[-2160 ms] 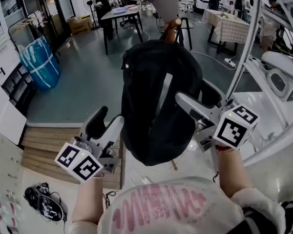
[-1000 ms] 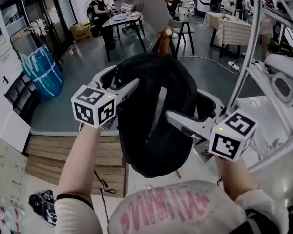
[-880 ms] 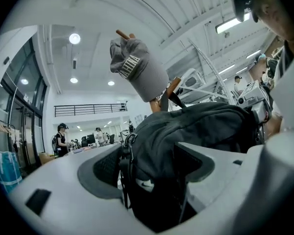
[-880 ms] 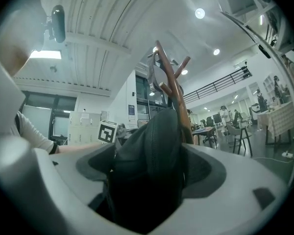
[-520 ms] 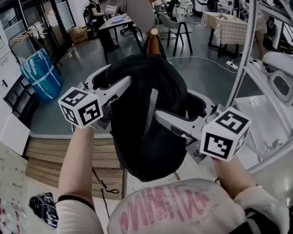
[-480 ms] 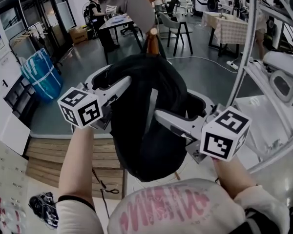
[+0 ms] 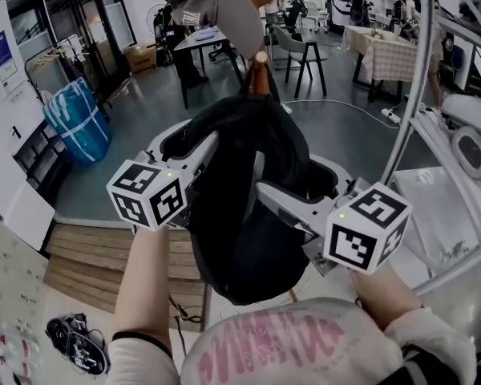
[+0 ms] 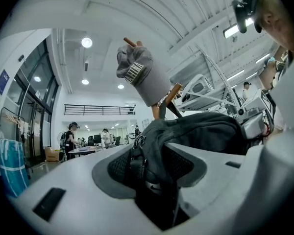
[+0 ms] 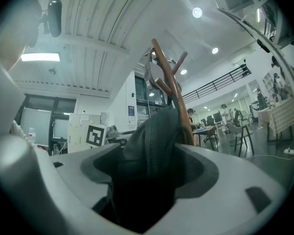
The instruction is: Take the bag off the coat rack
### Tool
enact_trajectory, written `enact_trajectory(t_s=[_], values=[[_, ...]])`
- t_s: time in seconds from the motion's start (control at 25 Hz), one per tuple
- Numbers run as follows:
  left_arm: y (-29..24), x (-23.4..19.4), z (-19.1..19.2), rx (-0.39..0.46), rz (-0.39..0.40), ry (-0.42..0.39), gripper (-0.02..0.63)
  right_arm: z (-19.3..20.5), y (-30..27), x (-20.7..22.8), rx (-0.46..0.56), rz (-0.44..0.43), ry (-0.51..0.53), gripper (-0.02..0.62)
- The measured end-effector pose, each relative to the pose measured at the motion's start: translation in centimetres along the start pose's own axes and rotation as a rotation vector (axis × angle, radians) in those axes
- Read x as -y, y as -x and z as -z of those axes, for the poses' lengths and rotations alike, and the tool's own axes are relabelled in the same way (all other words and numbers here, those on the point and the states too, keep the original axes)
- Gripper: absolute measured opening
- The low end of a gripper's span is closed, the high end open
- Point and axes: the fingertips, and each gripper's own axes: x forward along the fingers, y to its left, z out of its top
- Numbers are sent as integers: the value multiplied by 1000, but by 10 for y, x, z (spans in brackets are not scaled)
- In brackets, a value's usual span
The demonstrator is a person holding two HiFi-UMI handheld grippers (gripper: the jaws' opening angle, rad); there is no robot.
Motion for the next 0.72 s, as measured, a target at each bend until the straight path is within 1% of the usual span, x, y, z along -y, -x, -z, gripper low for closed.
enact_trajectory(t_s=[0.16,0.28,0.4,0.52,0.72], values=[[2,7,-3,25,14,26,145,1,6,10,0,26,-2,315],[9,5,-6,26,17,33,129,1,4,13,-8,59,8,286],[16,3,-6,20,-3,22,120,4,2,13,-21,99,26,250],[20,4,-7,18,-27,-3,117,3,5,15,-13,124,25,223],[20,8,-9,19,-20,18,117,1,10,22,10,161,12,186]])
